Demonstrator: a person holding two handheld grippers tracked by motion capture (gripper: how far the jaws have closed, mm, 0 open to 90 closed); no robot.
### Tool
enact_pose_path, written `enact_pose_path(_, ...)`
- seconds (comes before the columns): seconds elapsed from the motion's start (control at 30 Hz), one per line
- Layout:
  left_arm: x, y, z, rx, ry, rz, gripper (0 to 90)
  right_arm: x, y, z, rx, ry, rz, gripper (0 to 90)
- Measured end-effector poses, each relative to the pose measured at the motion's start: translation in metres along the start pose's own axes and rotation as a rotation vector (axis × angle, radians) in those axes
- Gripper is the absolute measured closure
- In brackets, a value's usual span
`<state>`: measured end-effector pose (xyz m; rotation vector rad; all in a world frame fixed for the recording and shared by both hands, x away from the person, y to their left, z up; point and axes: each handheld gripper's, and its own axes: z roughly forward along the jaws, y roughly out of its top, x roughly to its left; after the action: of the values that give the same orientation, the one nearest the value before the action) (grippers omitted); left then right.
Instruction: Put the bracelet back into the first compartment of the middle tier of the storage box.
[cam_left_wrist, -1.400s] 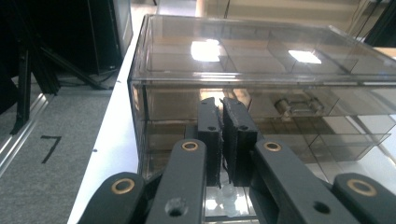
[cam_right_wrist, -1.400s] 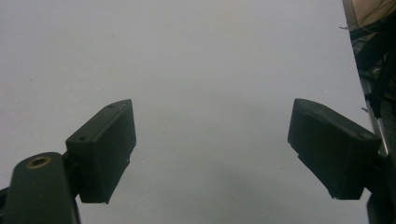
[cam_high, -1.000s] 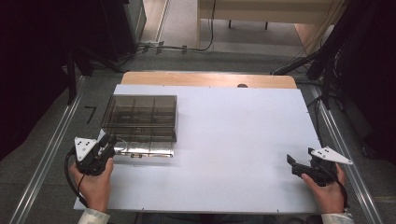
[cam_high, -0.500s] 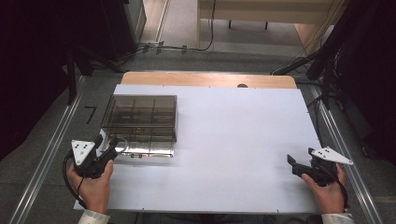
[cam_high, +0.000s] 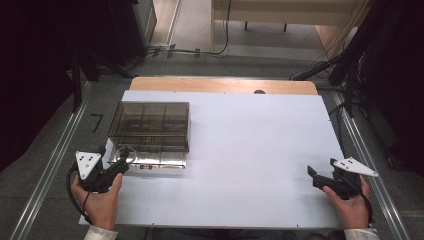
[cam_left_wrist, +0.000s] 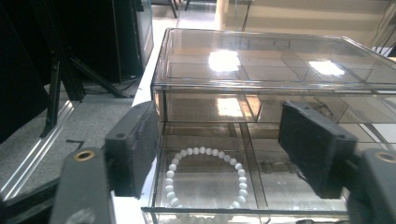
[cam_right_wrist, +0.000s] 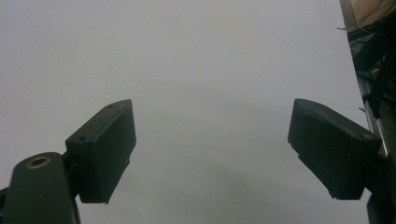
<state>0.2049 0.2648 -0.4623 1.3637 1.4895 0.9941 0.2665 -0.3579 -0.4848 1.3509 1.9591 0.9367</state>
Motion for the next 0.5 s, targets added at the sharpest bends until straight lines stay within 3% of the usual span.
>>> enact_pose_path(0.5, -0.0038, -0.0025, -0.0052, 0.027, -0.041, 0.011, 16.8, -0.0003, -0.0002, -0.0004, 0.001, -0.001, -0.001, 13.7)
